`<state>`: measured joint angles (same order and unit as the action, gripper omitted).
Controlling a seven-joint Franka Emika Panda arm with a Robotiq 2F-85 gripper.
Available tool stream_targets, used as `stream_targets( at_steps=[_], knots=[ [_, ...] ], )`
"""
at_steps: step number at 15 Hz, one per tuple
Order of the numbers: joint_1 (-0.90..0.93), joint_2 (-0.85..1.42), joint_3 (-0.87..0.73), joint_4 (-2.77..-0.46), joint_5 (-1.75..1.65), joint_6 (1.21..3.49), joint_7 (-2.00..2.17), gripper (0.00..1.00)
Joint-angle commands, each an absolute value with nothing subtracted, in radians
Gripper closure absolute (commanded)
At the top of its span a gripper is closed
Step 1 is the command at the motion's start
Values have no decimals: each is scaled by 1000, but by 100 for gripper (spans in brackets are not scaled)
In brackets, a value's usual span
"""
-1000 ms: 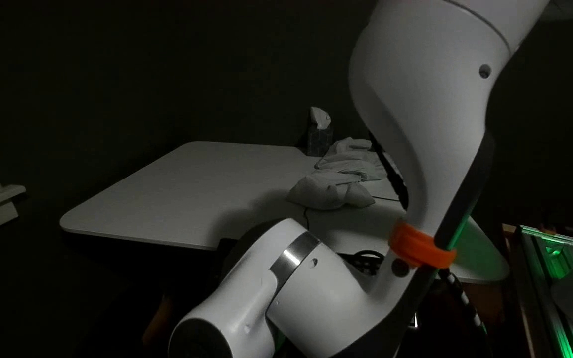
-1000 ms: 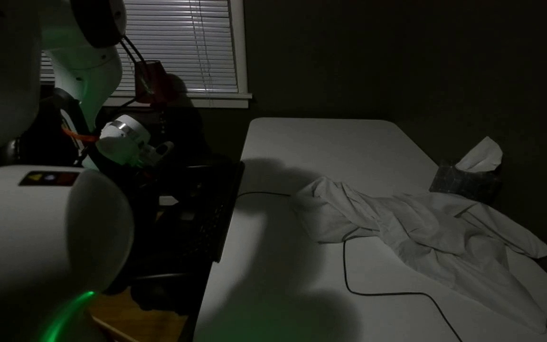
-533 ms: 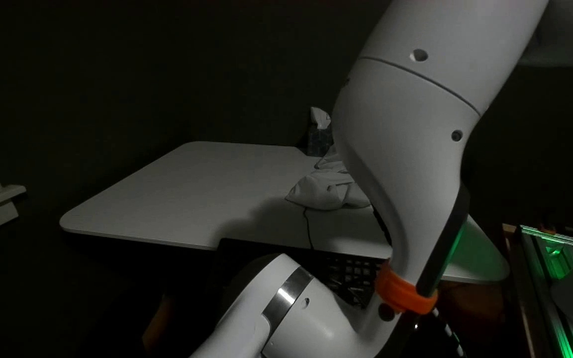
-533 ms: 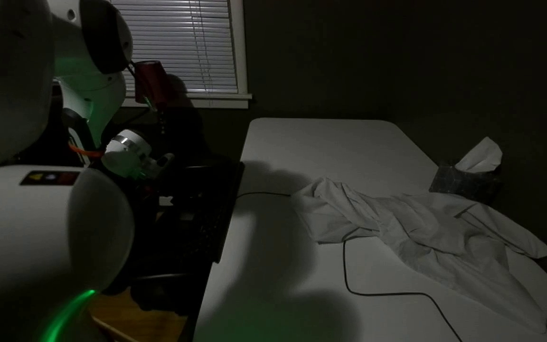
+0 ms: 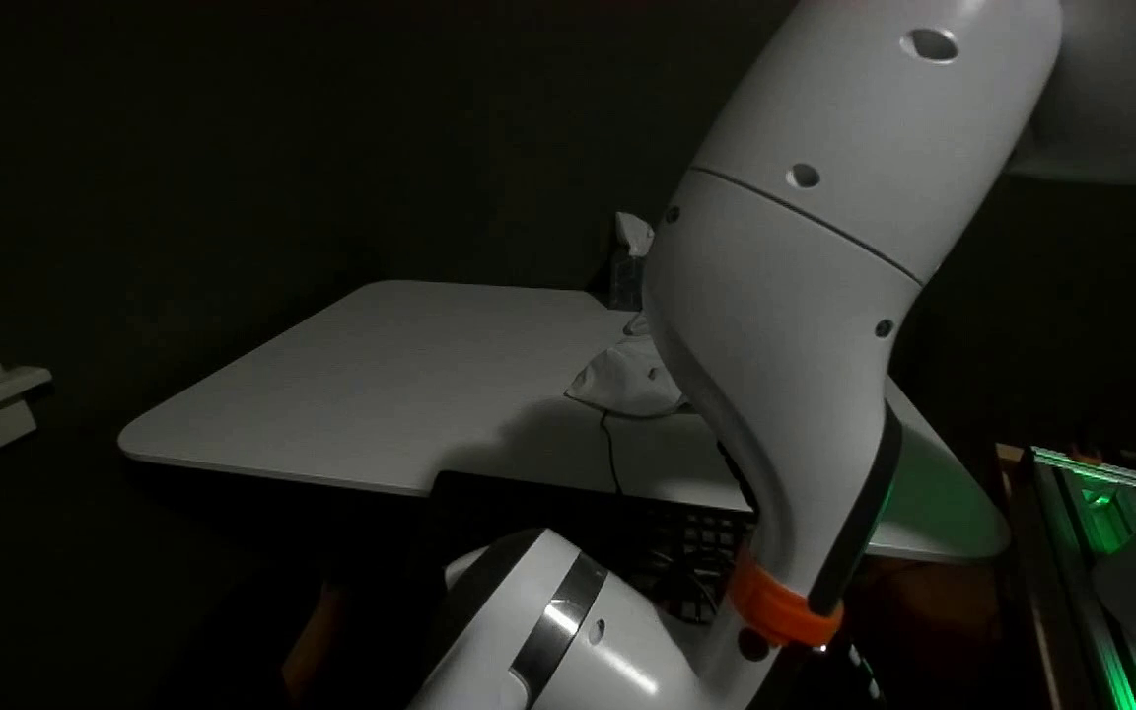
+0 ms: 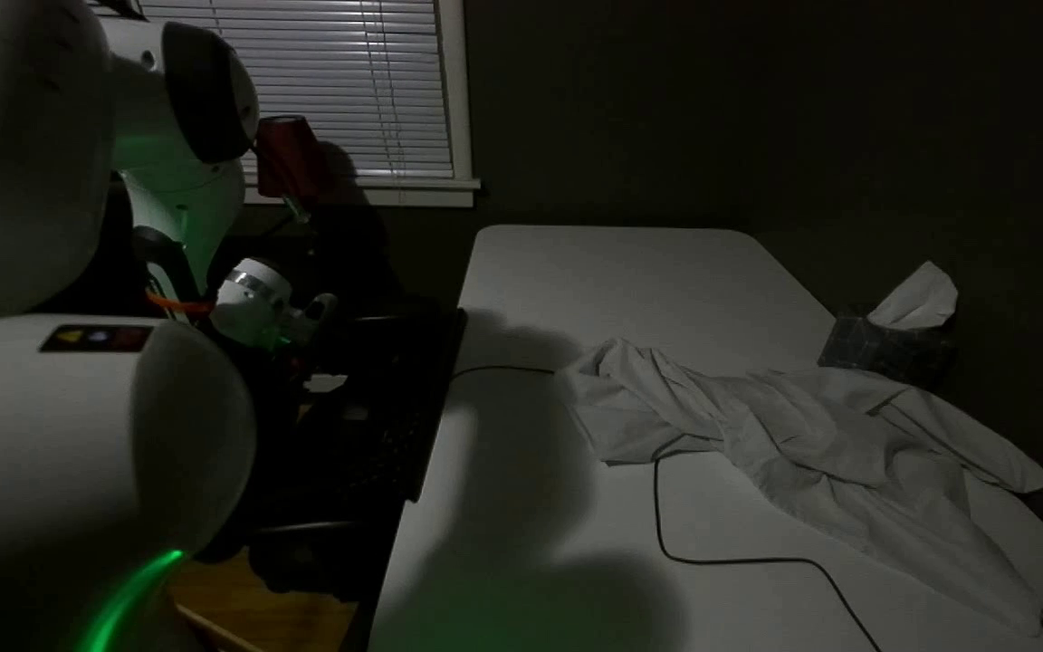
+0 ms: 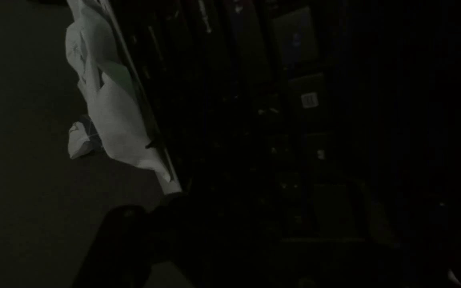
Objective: Move the keyboard forwards then put it on the seat of the black chair.
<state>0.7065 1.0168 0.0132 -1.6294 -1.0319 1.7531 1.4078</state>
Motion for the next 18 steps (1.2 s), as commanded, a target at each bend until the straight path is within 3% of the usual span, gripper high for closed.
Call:
stream_targets(
  at_steps=[1, 12, 14, 15, 18],
  knots=[
    [726, 1061, 15, -1590, -1125, 1673, 1445, 0],
    [737, 1059, 74, -1565, -1213, 1429, 1442, 3],
    [728, 1062, 84, -1558, -1209, 1410, 1439, 27],
    [727, 1064, 86, -1556, -1210, 1402, 1438, 30],
    [720, 1062, 96, -1556, -1207, 1401, 1437, 54]
  ],
)
